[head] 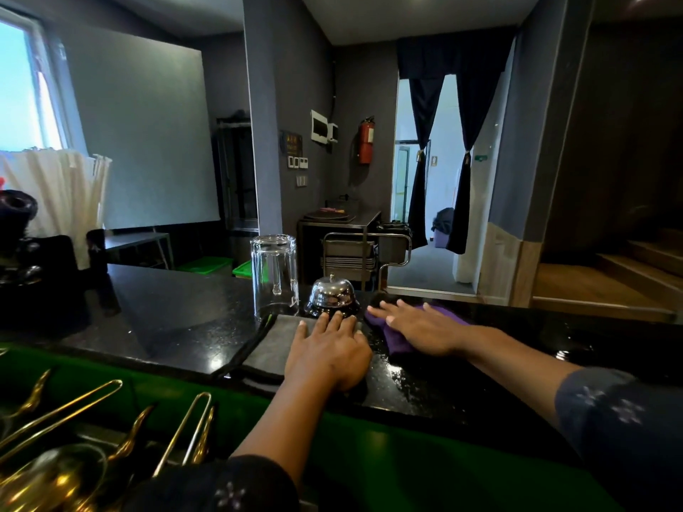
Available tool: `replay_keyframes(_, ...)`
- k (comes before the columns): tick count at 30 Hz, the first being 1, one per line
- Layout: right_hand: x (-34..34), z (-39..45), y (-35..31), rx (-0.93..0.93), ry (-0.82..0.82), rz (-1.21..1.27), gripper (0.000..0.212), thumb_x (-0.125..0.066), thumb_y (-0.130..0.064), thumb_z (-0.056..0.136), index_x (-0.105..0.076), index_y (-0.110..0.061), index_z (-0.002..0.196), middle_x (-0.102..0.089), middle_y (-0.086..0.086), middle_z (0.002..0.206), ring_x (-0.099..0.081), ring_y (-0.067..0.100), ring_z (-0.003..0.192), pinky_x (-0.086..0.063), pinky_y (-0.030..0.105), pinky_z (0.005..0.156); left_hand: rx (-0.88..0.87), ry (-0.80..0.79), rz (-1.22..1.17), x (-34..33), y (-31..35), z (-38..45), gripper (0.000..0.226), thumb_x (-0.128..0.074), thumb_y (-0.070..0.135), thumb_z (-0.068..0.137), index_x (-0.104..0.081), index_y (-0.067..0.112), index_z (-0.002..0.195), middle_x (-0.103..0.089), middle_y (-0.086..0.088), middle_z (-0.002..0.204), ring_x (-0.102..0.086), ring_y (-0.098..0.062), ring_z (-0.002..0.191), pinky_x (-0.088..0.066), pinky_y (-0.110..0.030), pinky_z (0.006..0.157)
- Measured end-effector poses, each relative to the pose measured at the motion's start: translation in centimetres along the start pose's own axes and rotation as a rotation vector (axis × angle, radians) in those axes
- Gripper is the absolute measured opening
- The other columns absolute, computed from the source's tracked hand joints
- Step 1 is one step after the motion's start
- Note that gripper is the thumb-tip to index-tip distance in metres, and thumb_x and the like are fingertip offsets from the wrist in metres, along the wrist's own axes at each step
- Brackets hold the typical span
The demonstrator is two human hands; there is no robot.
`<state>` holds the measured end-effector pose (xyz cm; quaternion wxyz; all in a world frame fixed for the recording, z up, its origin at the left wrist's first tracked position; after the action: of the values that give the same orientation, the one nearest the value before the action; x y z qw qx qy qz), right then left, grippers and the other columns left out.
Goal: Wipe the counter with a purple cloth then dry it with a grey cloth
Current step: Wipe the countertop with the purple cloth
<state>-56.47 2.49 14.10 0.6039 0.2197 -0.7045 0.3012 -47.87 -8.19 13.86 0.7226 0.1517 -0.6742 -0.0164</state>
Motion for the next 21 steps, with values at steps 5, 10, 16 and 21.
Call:
replay_keyframes(5,-1.3,-8.0,-0.8,0.079,-0.017,0.062,0.043,-0.011,-0.038,0.105,-0.004,-0.051,0.145,0.003,-0.027,0.151,0.01,-0.004,0.141,0.012,0.037,0.117,0.0,0.002,-0.002,0.0,0.0,-0.1,0.056,-0.013,0.04,0.099,-0.009,0.025,0.152,-0.001,0.004,0.16,0.003,-0.016,0.147,0.003,-0.046,0.119)
replay_keyframes(10,-1.2,-9.6,1.5,-0.119,0.035,0.085,0.046,-0.01,-0.04,0.104,-0.005,-0.046,0.15,0.001,-0.02,0.159,0.005,0.004,0.146,0.009,0.041,0.118,-0.009,0.019,-0.033,0.3,0.1,-0.3,0.054,-0.013,0.039,0.099,-0.013,0.025,0.152,-0.004,0.004,0.16,0.0,-0.016,0.147,0.002,-0.045,0.119)
replay_keyframes(16,-1.9,-5.9,-3.2,-0.295,0.111,-0.007,0.057,-0.011,-0.044,0.102,-0.001,-0.027,0.155,0.005,0.002,0.163,0.007,0.028,0.149,0.01,0.058,0.114,0.012,-0.014,0.02,0.2,0.4,-0.2,0.054,-0.012,0.037,0.099,-0.014,0.025,0.152,-0.004,0.004,0.16,-0.001,-0.017,0.147,0.0,-0.046,0.119)
replay_keyframes(21,-1.7,-6.6,-2.9,-0.203,0.092,0.051,0.056,-0.013,-0.049,0.101,-0.004,-0.035,0.154,0.003,-0.004,0.163,0.005,0.022,0.149,0.011,0.055,0.114,0.003,-0.032,0.098,0.1,0.2,-0.4,0.053,-0.009,0.036,0.1,-0.009,0.026,0.152,-0.001,0.003,0.16,0.001,-0.017,0.147,0.0,-0.046,0.118)
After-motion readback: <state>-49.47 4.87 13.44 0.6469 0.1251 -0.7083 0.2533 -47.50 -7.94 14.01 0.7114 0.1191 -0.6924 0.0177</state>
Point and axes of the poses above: each hand's wrist, its own z-axis towards the middle knuckle, its own x-axis out of the back of the hand, y = z × x, the point moved 8 cm from there along z, towards the middle knuckle
